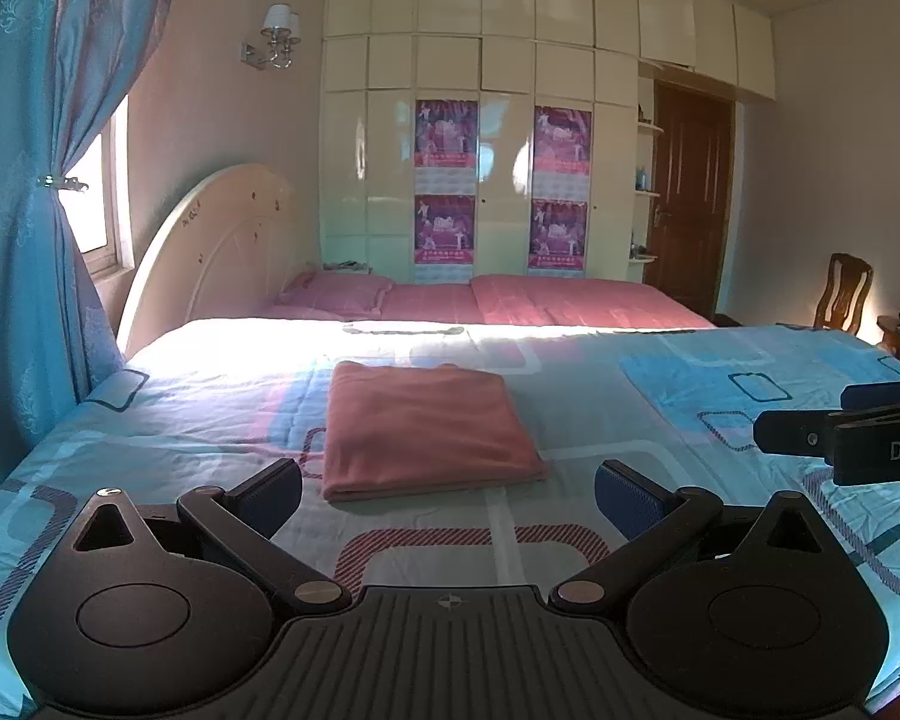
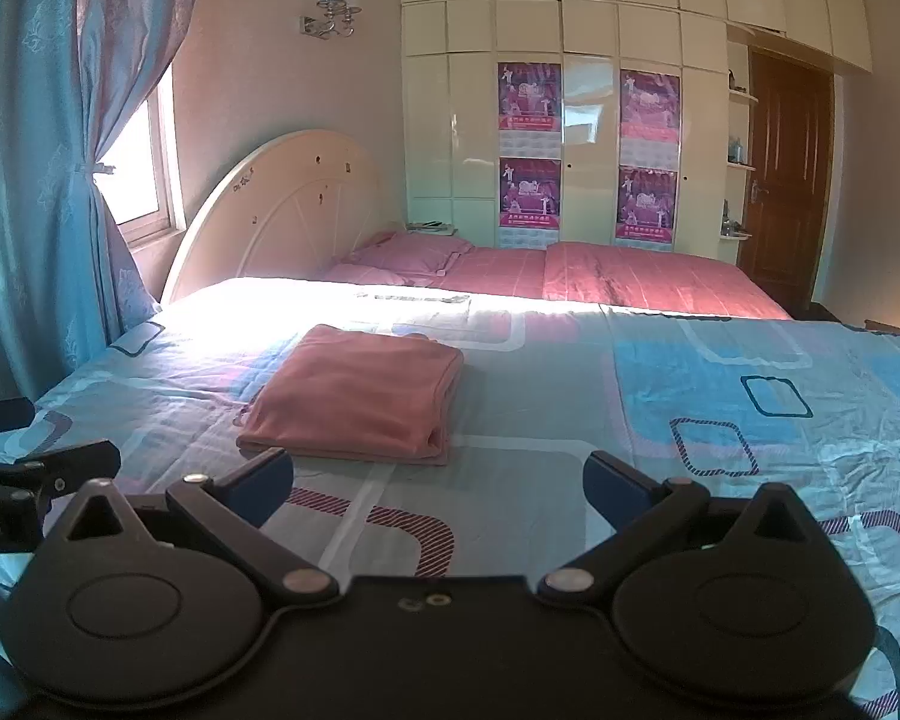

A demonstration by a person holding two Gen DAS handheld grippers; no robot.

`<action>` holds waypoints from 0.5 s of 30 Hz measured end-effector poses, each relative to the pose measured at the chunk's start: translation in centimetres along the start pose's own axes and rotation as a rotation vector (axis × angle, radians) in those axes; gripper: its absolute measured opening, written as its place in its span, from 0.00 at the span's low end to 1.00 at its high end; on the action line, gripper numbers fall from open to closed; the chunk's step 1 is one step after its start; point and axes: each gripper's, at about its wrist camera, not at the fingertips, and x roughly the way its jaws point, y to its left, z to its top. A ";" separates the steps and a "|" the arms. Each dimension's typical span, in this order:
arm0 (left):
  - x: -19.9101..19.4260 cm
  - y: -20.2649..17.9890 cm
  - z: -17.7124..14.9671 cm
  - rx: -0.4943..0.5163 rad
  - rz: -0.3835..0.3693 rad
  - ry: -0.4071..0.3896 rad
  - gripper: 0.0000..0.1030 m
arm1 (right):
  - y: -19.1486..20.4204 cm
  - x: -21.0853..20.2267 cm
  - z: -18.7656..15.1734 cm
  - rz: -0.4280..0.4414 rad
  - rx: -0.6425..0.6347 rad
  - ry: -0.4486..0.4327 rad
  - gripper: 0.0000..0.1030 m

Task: Fold small clothes

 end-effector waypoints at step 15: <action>-0.1 0.0 0.1 0.008 -0.003 -0.006 0.99 | 0.0 -0.1 0.2 0.005 -0.002 0.000 1.00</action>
